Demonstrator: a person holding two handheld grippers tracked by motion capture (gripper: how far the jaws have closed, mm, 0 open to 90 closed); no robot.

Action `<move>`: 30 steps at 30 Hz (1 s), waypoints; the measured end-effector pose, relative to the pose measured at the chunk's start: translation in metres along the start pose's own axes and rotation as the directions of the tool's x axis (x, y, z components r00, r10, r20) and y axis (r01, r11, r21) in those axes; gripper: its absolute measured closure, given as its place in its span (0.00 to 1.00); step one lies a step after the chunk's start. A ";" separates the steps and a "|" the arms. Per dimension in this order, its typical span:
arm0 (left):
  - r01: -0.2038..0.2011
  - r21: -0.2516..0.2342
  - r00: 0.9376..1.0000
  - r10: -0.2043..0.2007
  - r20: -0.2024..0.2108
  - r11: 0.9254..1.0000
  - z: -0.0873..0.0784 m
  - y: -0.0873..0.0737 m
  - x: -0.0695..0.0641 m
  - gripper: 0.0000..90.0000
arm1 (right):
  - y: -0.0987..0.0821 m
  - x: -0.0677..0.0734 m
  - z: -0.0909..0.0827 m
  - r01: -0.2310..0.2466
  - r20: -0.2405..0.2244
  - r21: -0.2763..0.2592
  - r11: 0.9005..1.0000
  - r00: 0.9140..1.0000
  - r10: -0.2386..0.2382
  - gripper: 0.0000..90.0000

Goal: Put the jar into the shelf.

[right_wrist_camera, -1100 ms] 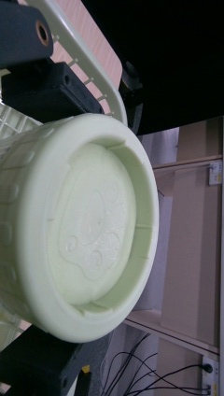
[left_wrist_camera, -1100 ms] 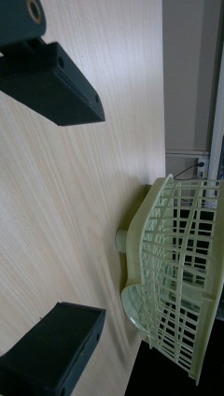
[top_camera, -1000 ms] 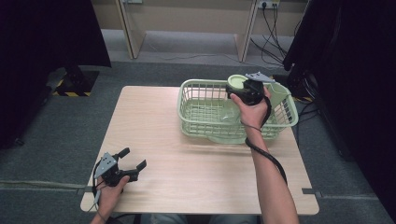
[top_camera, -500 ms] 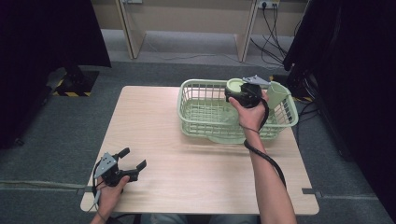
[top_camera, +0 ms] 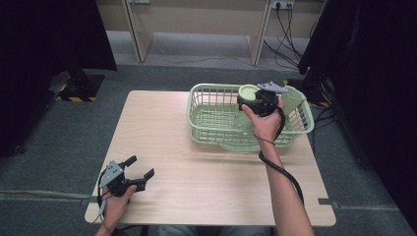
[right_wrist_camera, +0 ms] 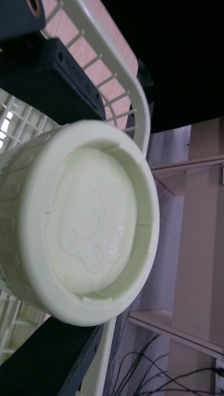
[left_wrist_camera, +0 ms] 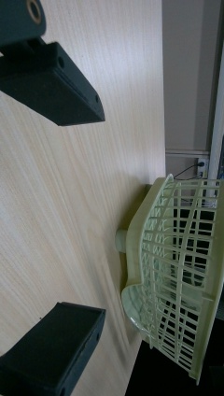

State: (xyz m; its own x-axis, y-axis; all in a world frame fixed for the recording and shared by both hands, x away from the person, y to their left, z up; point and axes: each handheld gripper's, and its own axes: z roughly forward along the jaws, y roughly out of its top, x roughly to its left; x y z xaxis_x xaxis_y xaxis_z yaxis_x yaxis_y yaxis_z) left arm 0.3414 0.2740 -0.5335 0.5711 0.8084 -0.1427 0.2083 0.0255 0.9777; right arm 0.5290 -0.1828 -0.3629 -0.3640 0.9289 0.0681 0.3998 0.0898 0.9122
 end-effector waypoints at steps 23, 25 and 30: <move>-0.002 0.001 1.000 0.002 -0.003 1.000 0.000 0.000 0.000 0.06 | -0.035 -0.004 -0.051 -0.017 -0.084 -0.033 0.999 0.996 0.014 0.01; -0.002 0.000 1.000 0.002 -0.003 1.000 0.000 0.000 0.000 0.06 | -0.040 -0.004 -0.058 -0.016 -0.093 -0.043 0.999 0.996 0.012 0.01; -0.003 0.000 1.000 0.003 -0.004 1.000 0.000 0.000 0.000 0.06 | -0.053 -0.003 -0.075 -0.007 -0.100 -0.051 0.999 0.995 0.001 0.01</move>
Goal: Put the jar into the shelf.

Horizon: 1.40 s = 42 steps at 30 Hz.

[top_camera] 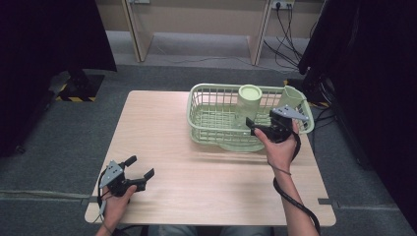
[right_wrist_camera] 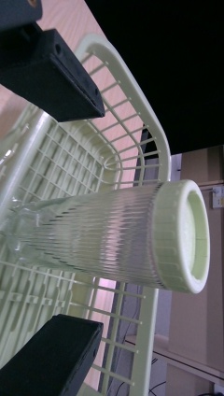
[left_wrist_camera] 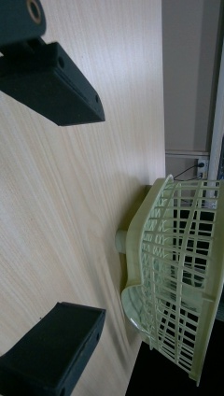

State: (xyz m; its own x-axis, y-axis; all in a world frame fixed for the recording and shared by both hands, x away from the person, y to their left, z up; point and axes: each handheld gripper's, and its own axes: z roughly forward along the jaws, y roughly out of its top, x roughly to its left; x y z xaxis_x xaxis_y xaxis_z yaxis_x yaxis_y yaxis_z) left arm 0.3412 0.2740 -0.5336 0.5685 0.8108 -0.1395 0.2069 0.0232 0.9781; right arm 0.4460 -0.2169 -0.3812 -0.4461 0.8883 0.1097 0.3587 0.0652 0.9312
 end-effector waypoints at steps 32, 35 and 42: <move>-0.005 0.002 1.000 0.005 0.002 1.000 0.001 0.000 -0.001 0.06 | -0.146 -0.029 -0.084 -0.065 0.068 0.073 0.995 0.996 0.060 0.02; -0.002 0.001 1.000 0.002 0.002 1.000 0.001 0.000 -0.001 0.06 | -0.154 -0.033 -0.086 -0.069 0.076 0.078 0.995 0.995 0.063 0.02; -0.001 0.001 1.000 0.001 0.003 1.000 0.001 0.000 -0.001 0.06 | -0.180 -0.042 -0.085 -0.085 0.103 0.095 0.992 0.992 0.076 0.02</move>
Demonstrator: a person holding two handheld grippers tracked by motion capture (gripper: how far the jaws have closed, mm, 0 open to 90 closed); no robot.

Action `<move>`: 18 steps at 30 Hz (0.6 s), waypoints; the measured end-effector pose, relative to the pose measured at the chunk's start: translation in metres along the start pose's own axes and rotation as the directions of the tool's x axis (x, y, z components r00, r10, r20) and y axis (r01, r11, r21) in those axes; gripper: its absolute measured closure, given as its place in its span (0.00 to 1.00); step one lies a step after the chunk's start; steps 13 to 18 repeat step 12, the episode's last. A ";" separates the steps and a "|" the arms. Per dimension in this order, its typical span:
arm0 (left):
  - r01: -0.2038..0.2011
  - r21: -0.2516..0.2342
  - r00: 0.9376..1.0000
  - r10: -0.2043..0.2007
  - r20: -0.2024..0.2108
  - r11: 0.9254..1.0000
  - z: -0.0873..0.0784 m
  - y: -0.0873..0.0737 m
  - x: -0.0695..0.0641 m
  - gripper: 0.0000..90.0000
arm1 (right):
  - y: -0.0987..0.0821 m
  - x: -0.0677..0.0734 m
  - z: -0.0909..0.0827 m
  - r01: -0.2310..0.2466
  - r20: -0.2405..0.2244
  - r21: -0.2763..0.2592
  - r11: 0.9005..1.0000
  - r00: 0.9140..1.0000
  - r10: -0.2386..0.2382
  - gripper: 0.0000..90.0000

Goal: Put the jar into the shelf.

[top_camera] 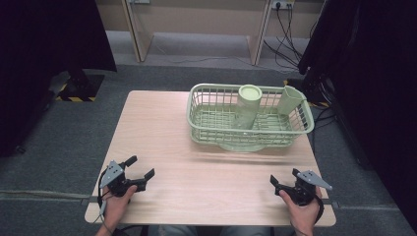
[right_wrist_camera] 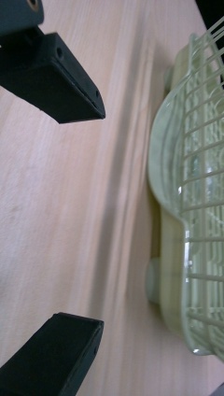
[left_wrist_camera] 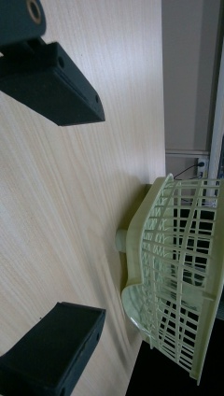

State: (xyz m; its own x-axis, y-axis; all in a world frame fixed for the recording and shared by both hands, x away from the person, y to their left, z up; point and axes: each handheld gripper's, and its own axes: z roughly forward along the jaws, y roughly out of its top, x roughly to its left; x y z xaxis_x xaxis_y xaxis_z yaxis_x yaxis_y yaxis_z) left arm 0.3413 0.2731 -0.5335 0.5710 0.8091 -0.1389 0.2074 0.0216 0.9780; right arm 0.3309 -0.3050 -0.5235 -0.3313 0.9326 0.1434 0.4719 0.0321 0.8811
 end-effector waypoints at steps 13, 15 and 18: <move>0.000 0.002 1.000 0.000 -0.001 1.000 0.001 0.000 0.000 0.06 | -0.002 -0.004 -0.003 -0.017 0.003 -0.025 1.000 1.000 0.017 0.03; 0.000 0.002 1.000 0.000 -0.001 1.000 0.001 0.000 0.000 0.06 | -0.002 -0.004 -0.003 -0.017 0.003 -0.025 1.000 1.000 0.017 0.03; 0.000 0.002 1.000 0.000 -0.001 1.000 0.001 0.000 0.000 0.06 | -0.002 -0.004 -0.003 -0.017 0.003 -0.025 1.000 1.000 0.017 0.03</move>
